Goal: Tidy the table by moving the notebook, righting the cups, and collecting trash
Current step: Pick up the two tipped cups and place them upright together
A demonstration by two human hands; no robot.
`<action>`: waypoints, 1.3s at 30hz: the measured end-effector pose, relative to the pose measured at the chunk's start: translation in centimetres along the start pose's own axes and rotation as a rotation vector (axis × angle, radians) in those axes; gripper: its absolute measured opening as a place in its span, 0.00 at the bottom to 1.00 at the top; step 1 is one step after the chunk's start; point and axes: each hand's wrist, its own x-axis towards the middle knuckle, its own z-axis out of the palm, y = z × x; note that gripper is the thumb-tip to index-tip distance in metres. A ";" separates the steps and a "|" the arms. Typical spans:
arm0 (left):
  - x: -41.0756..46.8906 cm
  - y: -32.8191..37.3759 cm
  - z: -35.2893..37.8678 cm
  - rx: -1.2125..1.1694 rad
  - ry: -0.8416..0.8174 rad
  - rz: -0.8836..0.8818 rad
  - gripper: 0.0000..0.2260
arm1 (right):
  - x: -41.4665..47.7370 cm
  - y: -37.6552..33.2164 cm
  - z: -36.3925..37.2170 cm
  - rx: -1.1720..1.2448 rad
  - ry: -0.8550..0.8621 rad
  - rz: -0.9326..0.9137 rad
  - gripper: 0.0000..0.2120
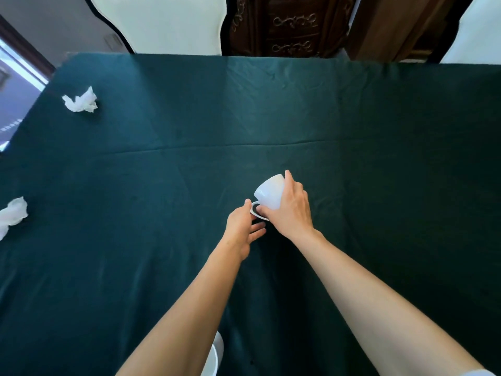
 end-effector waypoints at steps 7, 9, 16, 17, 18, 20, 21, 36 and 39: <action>-2.4 0.5 -1.7 -0.021 0.008 0.022 0.12 | -1.4 0.8 -1.9 0.148 -0.078 0.043 0.55; -3.6 0.5 -2.3 0.010 -0.004 0.031 0.12 | -2.4 0.7 -2.5 0.184 -0.093 0.040 0.53; -9.8 -0.8 -4.4 0.083 -0.111 0.140 0.07 | -8.1 -1.4 -4.5 0.300 -0.102 -0.022 0.52; -10.8 -1.1 -4.9 0.088 -0.131 0.152 0.07 | -9.1 -1.6 -4.7 0.309 -0.102 -0.032 0.51; -11.8 -1.5 -5.5 0.087 -0.151 0.162 0.07 | -10.0 -1.8 -5.0 0.315 -0.104 -0.040 0.50; -13.6 -2.3 -6.5 0.082 -0.185 0.177 0.07 | -12.0 -2.0 -5.5 0.316 -0.106 -0.059 0.49; -14.5 -2.7 -7.1 0.087 -0.197 0.187 0.08 | -13.2 -2.1 -5.6 0.312 -0.107 -0.070 0.49; -23.2 -14.8 -12.8 0.318 -0.158 0.418 0.06 | -28.9 -0.8 -4.7 0.040 -0.003 -0.127 0.43; -23.8 -17.5 -13.3 0.314 -0.169 0.418 0.06 | -30.7 -0.1 -4.2 -0.006 -0.015 -0.121 0.44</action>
